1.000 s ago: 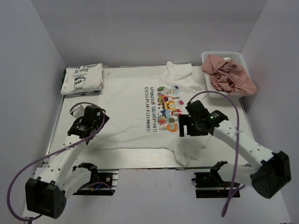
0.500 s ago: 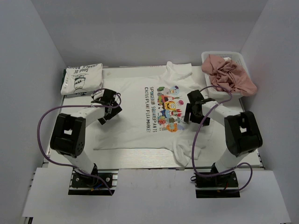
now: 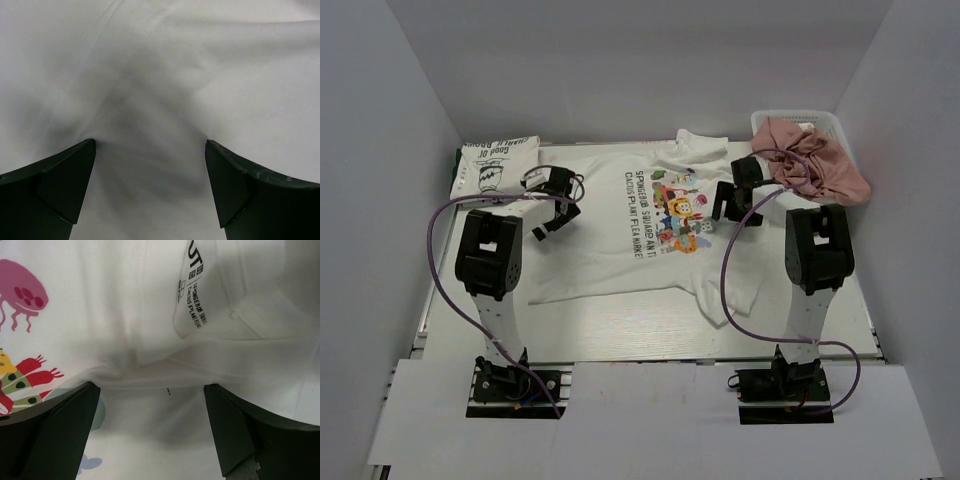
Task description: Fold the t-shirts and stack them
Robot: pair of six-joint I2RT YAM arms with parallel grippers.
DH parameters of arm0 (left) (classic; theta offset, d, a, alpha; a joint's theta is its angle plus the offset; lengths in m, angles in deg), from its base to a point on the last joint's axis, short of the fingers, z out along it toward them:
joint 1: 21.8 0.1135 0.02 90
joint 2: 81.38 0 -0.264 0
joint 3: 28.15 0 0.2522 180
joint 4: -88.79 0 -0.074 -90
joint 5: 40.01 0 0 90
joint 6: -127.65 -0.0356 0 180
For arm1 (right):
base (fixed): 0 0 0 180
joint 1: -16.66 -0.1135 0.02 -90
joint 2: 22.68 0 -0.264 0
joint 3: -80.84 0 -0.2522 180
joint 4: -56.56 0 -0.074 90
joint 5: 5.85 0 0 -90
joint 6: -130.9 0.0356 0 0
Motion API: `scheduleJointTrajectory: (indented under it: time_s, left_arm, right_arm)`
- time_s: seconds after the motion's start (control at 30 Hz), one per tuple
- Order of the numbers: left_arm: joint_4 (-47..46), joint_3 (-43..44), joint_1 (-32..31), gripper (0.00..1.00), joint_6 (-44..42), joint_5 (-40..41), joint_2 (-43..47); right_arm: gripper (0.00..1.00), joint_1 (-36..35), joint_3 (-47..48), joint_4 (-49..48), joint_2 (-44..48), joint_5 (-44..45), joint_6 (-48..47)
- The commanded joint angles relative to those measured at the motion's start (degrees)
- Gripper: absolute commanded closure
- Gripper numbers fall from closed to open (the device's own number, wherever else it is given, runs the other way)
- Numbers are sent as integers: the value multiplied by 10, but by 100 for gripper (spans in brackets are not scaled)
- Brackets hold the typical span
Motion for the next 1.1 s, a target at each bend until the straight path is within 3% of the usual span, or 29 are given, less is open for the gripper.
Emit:
scheduleJointTrajectory:
  time_s: [0.0, 0.17, 0.3, 0.4, 0.43, 0.5, 0.57, 0.67, 0.83, 0.97, 1.07]
  left_arm:
    - [9, 36, 18, 0, -23, -9, -24]
    - [-35, 30, 19, 0, -80, -57, 35]
    - [-46, -9, 5, 0, -108, -118, 117]
    - [-112, -87, -1, 0, -127, -254, 196]
    - [-144, -111, -7, 0, -148, -335, 215]
    - [-195, -154, -41, 0, -154, -437, 240]
    - [-201, -172, -107, 0, -160, -472, 258]
    - [-209, -194, -185, 0, -160, -485, 273]
    - [-191, -208, -318, 0, -147, -485, 254]
    - [-162, -151, -416, 1, -163, -448, 199]
    - [-104, -94, -468, 1, -177, -392, 144]
  right_arm:
    - [10, 6, 26, -46, -15, -37, -66]
    - [10, -11, -6, -59, 89, -70, -110]
    - [10, -35, -54, -33, 187, -93, -78]
    - [10, -50, -114, -2, 289, -113, -20]
    - [10, -51, -154, 28, 320, -109, -4]
    - [10, -49, -221, 79, 374, -91, 41]
    - [10, -46, -258, 113, 452, -84, 77]
    - [10, -43, -343, 140, 529, -92, 108]
    - [10, -39, -426, 121, 564, -132, 114]
    - [11, -32, -460, 109, 563, -129, 97]
    - [19, -26, -482, 78, 558, -118, 103]
